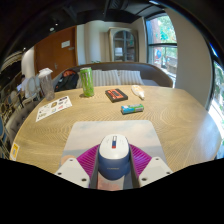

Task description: Arrange mouse

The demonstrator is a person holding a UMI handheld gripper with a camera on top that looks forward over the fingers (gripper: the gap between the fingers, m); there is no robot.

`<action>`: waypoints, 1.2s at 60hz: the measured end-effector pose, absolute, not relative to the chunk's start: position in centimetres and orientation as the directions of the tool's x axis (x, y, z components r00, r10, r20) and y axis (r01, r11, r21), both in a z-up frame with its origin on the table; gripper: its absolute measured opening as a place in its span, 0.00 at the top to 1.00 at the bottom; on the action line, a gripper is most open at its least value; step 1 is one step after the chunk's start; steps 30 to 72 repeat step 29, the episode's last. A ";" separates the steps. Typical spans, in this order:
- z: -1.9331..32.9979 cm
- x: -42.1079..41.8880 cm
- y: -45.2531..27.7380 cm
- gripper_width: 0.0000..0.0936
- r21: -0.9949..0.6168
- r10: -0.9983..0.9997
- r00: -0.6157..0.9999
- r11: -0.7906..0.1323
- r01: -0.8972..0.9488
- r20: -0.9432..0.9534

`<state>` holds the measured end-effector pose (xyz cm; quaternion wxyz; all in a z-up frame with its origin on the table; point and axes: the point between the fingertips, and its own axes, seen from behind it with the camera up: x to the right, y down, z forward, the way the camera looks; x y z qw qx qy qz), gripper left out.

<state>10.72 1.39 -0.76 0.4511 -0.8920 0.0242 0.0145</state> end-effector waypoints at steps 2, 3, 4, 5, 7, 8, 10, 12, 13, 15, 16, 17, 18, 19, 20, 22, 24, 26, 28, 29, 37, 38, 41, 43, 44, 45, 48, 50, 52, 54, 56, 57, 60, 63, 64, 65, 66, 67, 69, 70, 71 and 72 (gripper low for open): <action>-0.9 10.7 1.4 0.44 -0.798 -0.037 0.998 -0.599 -0.066 -0.054; -1.0 10.7 1.4 0.41 -0.792 -0.042 0.998 -0.606 -0.070 -0.057; -1.1 10.7 1.3 0.40 -0.786 -0.049 0.997 -0.614 -0.076 -0.059; -1.0 10.8 1.2 0.36 -0.783 -0.058 0.996 -0.616 -0.086 -0.063; -0.6 10.8 0.9 0.22 -0.781 -0.075 0.995 -0.616 -0.101 -0.069; -0.4 10.8 0.7 0.08 -0.787 -0.078 0.995 -0.608 -0.101 -0.067; 0.5 10.9 0.5 0.09 -0.804 -0.081 0.995 -0.587 -0.097 -0.060; 1.6 10.7 0.1 0.06 -0.824 -0.071 0.996 -0.560 -0.084 -0.053; 2.1 10.6 -0.2 0.11 -0.833 -0.069 0.996 -0.548 -0.079 -0.050; 3.0 10.4 -1.0 0.10 -0.841 -0.064 0.997 -0.535 -0.075 -0.049; 3.3 10.2 -1.5 0.10 -0.846 -0.061 0.997 -0.528 -0.076 -0.051; 3.7 9.9 -2.1 0.10 -0.849 -0.057 0.997 -0.522 -0.077 -0.055; 4.0 9.7 -2.7 0.10 -0.853 -0.052 0.997 -0.517 -0.079 -0.061; 4.3 9.4 -3.4 0.10 -0.855 -0.046 0.997 -0.512 -0.081 -0.067; 4.6 9.2 -4.1 0.10 -0.857 -0.039 0.997 -0.508 -0.082 -0.072; 5.2 8.8 -5.7 0.10 -0.864 -0.026 0.996 -0.496 -0.084 -0.082; 5.7 8.4 -7.4 0.10 -0.872 -0.013 0.996 -0.482 -0.084 -0.089; 6.1 8.1 -9.2 0.10 -0.879 -0.003 0.996 -0.469 -0.081 -0.090; 6.2 7.9 -10.9 0.10 -0.887 0.002 0.996 -0.454 -0.080 -0.091; 6.3 7.8 -11.7 0.10 -0.891 0.001 0.996 -0.446 -0.082 -0.092; 6.3 7.8 -11.7 0.10 -0.891 0.001 0.996 -0.446 -0.082 -0.092; 6.3 7.8 -11.7 0.10 -0.891 0.001 0.996 -0.446 -0.082 -0.092; 6.3 7.8 -11.7 0.10 -0.891 0.001 0.996 -0.446 -0.082 -0.092; 6.3 7.8 -11.7 0.10 -0.891 0.001 0.996 -0.446 -0.082 -0.092; 6.3 7.8 -11.7 0.10 -0.891 0.001 0.996 -0.446 -0.082 -0.092; 6.3 7.8 -11.7 0.10 -0.891 0.001 0.996 -0.446 -0.082 -0.092; 6.3 7.8 -11.7 0.10 -0.891 0.001 0.996 -0.446 -0.082 -0.092; 6.3 7.8 -11.7 0.10 -0.891 0.001 0.996 -0.446 -0.082 -0.092; 6.3 7.8 -11.7 0.10 -0.891 0.001 0.996 -0.446 -0.082 -0.092; 6.3 7.8 -11.7 0.10 -0.891 0.001 0.996 -0.446 -0.082 -0.092; 6.3 7.8 -11.7 0.10 -0.891 0.001 0.996 -0.446 -0.082 -0.092; 6.3 7.8 -11.7 0.10 -0.891 0.001 0.996 -0.446 -0.082 -0.092; 6.3 7.8 -11.7 0.10 -0.891 0.001 0.996 -0.446 -0.082 -0.092; 6.3 7.8 -11.7 0.10 -0.891 0.001 0.996 -0.446 -0.082 -0.092; 6.3 7.8 -11.7 0.10 -0.891 0.001 0.996 -0.446 -0.082 -0.092; 6.3 7.8 -11.7 0.10 -0.891 0.001 0.996 -0.446 -0.082 -0.092; 6.3 7.8 -11.7 0.10 -0.891 0.001 0.996 -0.446 -0.082 -0.092; 6.3 7.8 -11.7 0.10 -0.891 0.001 0.996 -0.446 -0.082 -0.092; 6.3 7.8 -11.7 0.10 -0.891 0.001 0.996 -0.446 -0.082 -0.092; 6.3 7.8 -11.7 0.10 -0.891 0.001 0.996 -0.446 -0.082 -0.092; 6.3 7.8 -11.7 0.10 -0.891 0.001 0.996 -0.446 -0.082 -0.092; 6.3 7.8 -11.7 0.10 -0.891 0.001 0.996 -0.446 -0.082 -0.092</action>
